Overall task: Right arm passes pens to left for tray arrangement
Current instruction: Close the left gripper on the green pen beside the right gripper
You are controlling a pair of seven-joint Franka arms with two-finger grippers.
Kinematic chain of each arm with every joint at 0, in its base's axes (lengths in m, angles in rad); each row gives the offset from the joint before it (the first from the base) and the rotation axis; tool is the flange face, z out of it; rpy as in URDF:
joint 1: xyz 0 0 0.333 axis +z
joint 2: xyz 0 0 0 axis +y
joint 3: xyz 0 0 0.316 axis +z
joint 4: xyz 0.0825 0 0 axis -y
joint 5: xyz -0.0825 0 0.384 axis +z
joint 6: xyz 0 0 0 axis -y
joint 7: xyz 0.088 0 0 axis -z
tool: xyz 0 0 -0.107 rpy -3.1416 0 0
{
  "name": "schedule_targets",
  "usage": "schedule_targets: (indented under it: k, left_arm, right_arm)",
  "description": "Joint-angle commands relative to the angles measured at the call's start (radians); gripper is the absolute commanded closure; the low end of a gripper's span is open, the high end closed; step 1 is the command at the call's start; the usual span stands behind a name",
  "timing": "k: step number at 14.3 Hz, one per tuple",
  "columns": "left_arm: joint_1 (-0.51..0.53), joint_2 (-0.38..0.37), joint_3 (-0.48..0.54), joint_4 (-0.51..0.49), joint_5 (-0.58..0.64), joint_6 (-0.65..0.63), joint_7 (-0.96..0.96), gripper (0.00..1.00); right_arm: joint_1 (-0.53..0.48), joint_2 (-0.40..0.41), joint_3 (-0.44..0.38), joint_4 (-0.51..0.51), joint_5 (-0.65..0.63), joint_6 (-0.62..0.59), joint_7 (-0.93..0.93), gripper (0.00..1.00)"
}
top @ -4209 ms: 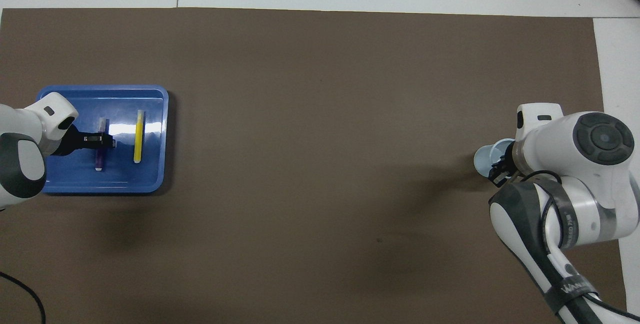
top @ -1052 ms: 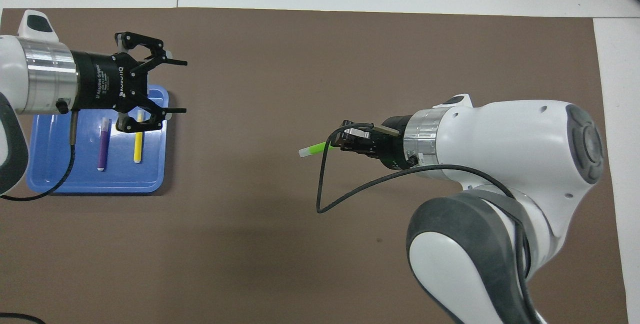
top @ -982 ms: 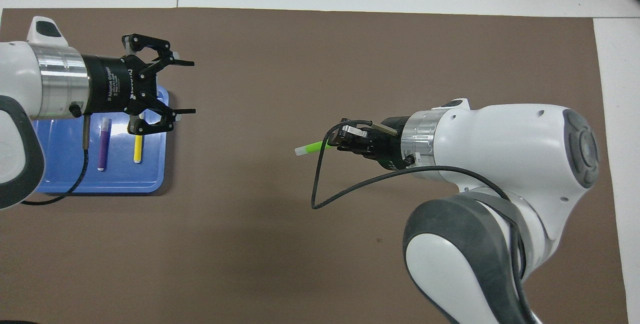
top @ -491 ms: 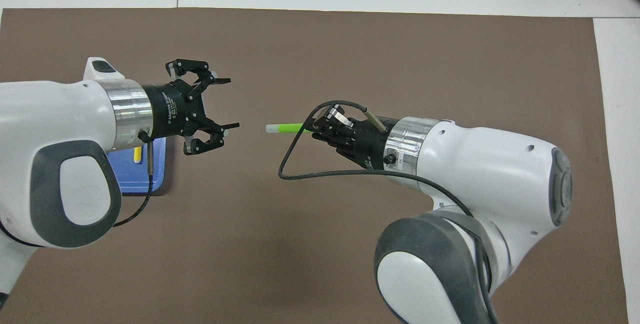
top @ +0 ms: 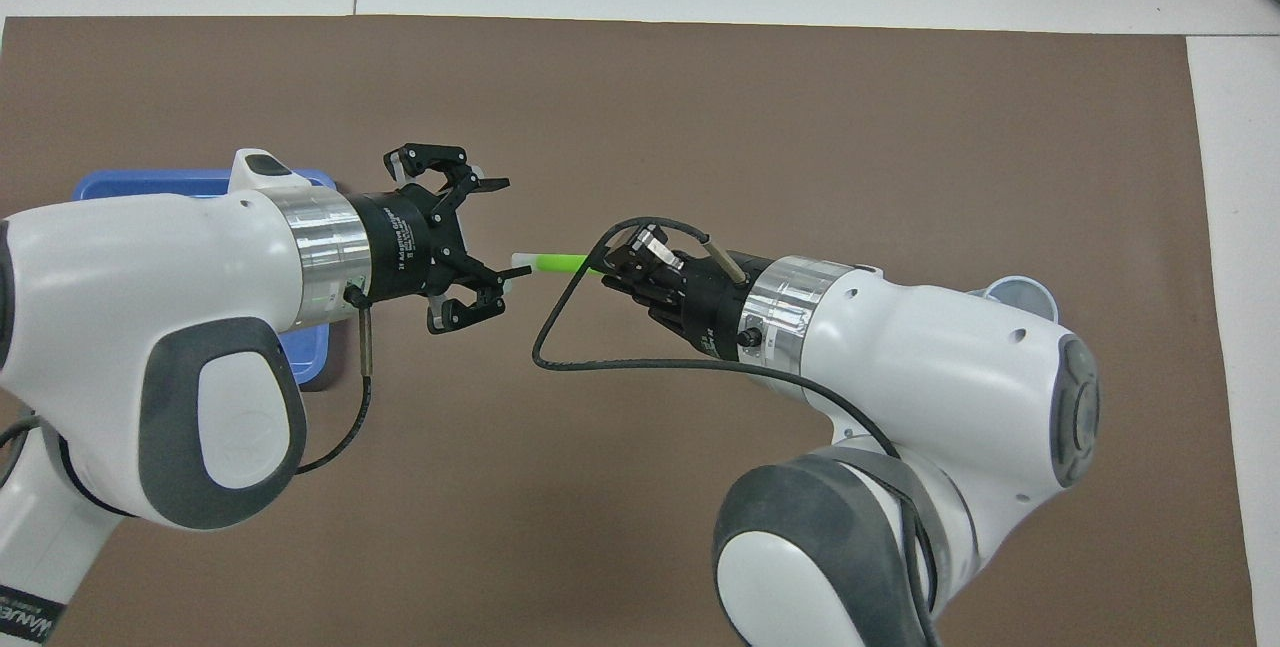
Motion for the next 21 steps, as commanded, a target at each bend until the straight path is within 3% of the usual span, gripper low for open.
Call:
schedule_targets:
  k: [1,8,11,15,17,18,19,20,21]
  left_arm:
    - [-0.064,-0.047,0.014,-0.083,-0.018,0.090,-0.033,0.24]
    - [-0.123,-0.058,0.013,-0.117,-0.018,0.161,-0.085,0.25]
    - [-0.131,-0.058,0.013,-0.123,-0.018,0.173,-0.087,0.34]
    - [-0.148,-0.062,0.013,-0.147,-0.018,0.213,-0.099,0.35]
    - [-0.150,-0.065,0.013,-0.149,-0.018,0.216,-0.101,0.44]
    - [-0.150,-0.069,0.013,-0.153,-0.018,0.216,-0.101,0.54]
    - [-0.150,-0.070,0.013,-0.155,-0.018,0.216,-0.101,0.75]
    - [-0.150,-0.070,0.013,-0.155,-0.018,0.216,-0.101,0.89]
    - [-0.150,-0.069,0.013,-0.155,-0.018,0.215,-0.099,0.92]
  right_arm:
    - [0.003,-0.019,0.000,-0.022,0.034,0.018,0.001,1.00]
    - [0.001,-0.019,0.000,-0.027,0.036,0.018,0.000,1.00]
    - [0.001,-0.021,0.000,-0.028,0.034,0.018,0.000,1.00]
    - [0.001,-0.021,0.000,-0.028,0.034,0.018,0.000,1.00]
    - [0.001,-0.021,0.000,-0.028,0.036,0.018,-0.002,1.00]
    - [0.001,-0.019,0.000,-0.028,0.034,0.019,-0.002,1.00]
    - [0.001,-0.019,0.000,-0.028,0.034,0.018,-0.002,1.00]
    - [0.001,-0.019,0.000,-0.028,0.034,0.018,-0.002,1.00]
    - [0.001,-0.019,0.000,-0.028,0.036,0.019,-0.002,1.00]
